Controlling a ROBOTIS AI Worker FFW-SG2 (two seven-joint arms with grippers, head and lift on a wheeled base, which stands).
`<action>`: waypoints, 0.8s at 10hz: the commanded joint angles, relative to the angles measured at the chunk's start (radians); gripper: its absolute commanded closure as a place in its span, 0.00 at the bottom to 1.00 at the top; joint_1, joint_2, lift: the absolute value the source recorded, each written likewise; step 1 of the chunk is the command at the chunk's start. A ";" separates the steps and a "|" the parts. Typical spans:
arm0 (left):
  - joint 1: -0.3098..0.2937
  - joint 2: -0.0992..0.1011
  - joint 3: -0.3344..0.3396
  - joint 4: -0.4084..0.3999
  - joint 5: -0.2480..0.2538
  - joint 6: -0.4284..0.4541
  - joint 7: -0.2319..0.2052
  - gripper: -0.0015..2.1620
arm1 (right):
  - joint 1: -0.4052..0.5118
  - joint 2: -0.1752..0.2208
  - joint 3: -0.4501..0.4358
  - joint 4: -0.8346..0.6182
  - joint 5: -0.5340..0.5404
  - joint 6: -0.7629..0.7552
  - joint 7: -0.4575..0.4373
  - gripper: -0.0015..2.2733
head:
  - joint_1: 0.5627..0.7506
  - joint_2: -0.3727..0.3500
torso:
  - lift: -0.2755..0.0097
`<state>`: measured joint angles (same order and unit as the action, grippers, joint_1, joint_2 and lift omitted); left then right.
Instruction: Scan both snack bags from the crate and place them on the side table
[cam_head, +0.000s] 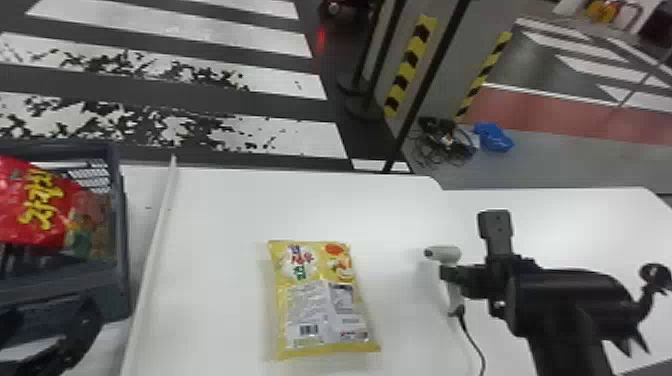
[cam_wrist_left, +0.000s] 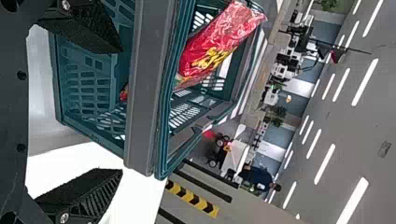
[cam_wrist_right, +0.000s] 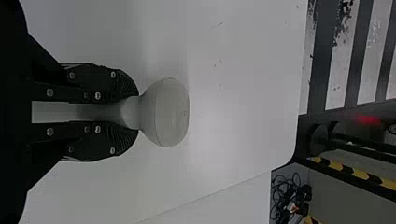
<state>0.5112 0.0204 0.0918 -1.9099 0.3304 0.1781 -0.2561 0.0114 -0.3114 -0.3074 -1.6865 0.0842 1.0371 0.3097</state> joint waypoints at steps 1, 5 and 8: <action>0.000 0.003 -0.001 0.000 0.002 0.002 0.000 0.04 | 0.004 0.000 -0.006 0.002 -0.003 -0.001 0.000 0.64 | 0.70 0.04 | 0.63; -0.002 0.004 -0.004 -0.003 0.004 0.002 0.000 0.04 | 0.004 0.002 -0.016 0.008 -0.015 0.002 -0.006 0.05 | 0.70 0.03 | 0.63; 0.000 0.004 -0.004 -0.006 0.004 0.002 0.000 0.04 | 0.027 0.005 -0.050 -0.071 -0.035 0.042 -0.017 0.05 | 0.70 0.03 | 0.63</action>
<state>0.5098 0.0245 0.0867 -1.9149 0.3344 0.1804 -0.2561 0.0310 -0.3080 -0.3512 -1.7337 0.0565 1.0656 0.2904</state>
